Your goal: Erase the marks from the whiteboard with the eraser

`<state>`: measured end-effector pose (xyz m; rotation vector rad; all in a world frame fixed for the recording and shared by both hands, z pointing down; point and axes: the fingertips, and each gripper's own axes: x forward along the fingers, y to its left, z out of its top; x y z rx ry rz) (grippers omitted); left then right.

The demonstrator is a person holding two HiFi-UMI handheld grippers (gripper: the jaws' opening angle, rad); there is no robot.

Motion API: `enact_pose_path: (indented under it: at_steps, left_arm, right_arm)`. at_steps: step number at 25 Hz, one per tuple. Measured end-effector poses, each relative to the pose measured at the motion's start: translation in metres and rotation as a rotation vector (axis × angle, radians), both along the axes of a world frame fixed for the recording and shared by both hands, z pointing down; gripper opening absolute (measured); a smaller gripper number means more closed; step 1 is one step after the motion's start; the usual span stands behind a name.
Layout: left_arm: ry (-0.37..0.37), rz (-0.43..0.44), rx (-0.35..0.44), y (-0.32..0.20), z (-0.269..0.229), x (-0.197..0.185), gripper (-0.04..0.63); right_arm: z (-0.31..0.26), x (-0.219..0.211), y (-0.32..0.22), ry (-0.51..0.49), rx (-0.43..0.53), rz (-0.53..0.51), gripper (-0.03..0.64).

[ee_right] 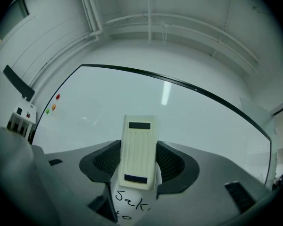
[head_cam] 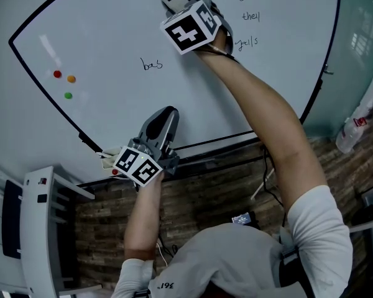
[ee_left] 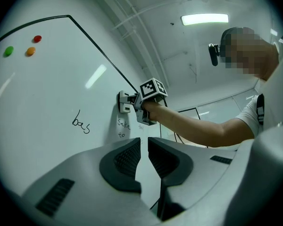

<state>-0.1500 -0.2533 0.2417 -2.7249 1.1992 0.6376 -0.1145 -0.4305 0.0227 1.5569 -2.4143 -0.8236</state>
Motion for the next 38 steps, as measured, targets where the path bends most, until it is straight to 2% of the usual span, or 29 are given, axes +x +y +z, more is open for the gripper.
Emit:
enact_pose_path:
  at_steps: [14, 20, 27, 38]
  left_arm:
    - [-0.008, 0.046, -0.017, -0.014, 0.003, 0.044, 0.055]
    - [-0.016, 0.047, -0.026, -0.019, 0.006, 0.054, 0.055]
    - [-0.026, 0.050, -0.040, -0.022, 0.011, 0.063, 0.055]
    - [-0.035, 0.066, -0.052, -0.030, 0.015, 0.078, 0.054]
  right_arm:
    - [-0.014, 0.105, -0.025, -0.068, -0.009, 0.074, 0.253]
    - [-0.012, 0.155, -0.039, -0.110, -0.030, 0.139, 0.253]
    - [-0.003, 0.199, -0.053, -0.162, -0.090, 0.149, 0.253]
    - [0.007, 0.272, -0.070, -0.185, -0.101, 0.256, 0.253]
